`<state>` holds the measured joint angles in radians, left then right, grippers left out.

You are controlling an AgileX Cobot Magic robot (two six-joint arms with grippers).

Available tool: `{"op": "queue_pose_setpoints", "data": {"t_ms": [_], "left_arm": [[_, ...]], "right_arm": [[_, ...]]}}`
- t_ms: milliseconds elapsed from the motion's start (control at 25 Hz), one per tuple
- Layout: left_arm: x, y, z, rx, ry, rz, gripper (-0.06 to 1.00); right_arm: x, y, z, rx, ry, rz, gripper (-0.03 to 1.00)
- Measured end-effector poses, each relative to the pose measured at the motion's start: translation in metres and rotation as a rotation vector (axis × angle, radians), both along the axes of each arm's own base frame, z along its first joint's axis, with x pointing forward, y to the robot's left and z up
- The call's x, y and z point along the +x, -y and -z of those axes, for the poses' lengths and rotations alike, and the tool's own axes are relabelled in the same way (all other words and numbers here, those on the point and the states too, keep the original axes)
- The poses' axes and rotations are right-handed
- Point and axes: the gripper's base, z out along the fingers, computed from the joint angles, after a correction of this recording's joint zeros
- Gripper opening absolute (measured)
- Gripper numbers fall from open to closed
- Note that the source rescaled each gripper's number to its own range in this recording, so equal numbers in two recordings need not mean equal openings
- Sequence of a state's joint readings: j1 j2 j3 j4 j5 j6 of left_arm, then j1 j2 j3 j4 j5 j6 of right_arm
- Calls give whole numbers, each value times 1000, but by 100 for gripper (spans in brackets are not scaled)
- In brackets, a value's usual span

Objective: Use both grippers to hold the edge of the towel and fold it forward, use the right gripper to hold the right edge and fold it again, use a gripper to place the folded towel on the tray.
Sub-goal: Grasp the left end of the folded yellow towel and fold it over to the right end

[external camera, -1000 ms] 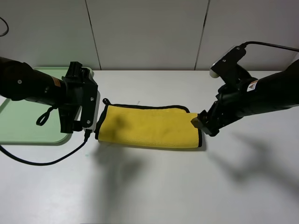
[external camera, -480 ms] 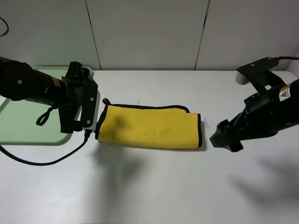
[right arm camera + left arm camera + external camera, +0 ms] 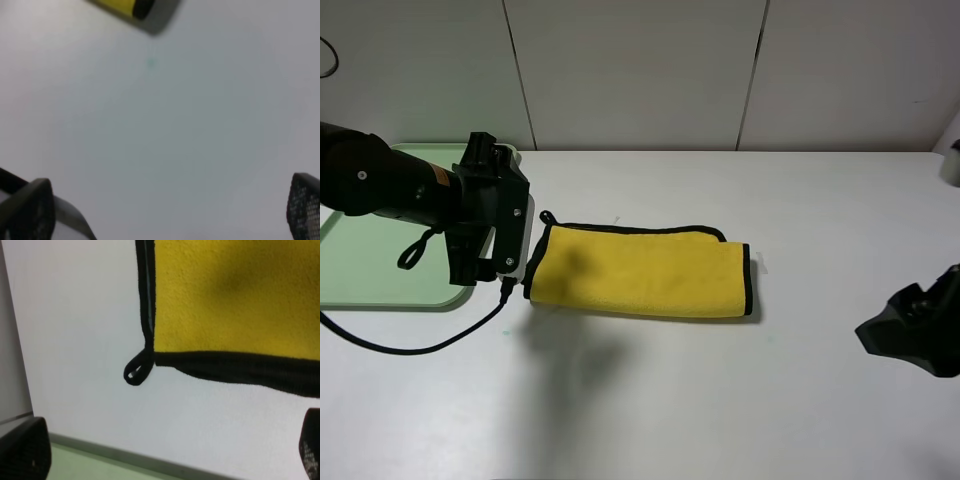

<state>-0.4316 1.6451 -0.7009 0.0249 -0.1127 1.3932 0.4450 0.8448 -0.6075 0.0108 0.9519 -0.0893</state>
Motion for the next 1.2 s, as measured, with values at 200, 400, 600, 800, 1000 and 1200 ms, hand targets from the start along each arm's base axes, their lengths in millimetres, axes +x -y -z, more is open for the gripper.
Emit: {"op": "queue_pose_setpoints", "data": {"t_ms": [200,400,600,800,1000,1200], "left_arm": [[0,0,0,0,0,0,100],[0,0,0,0,-1,0,100],[0,0,0,0,-1,0,100],[0,0,0,0,-1,0,100],[0,0,0,2,-4,0,100],[0,0,0,2,-4,0,100]], "right_arm": [[-36,17,-17,103,171,26,100],[-70,33,-24,204,337,41,100],[-102,48,-27,305,511,49,100],[-124,58,-20,348,593,46,100],[-124,58,-15,350,568,48,100],[-124,58,-15,352,569,49,100]]}}
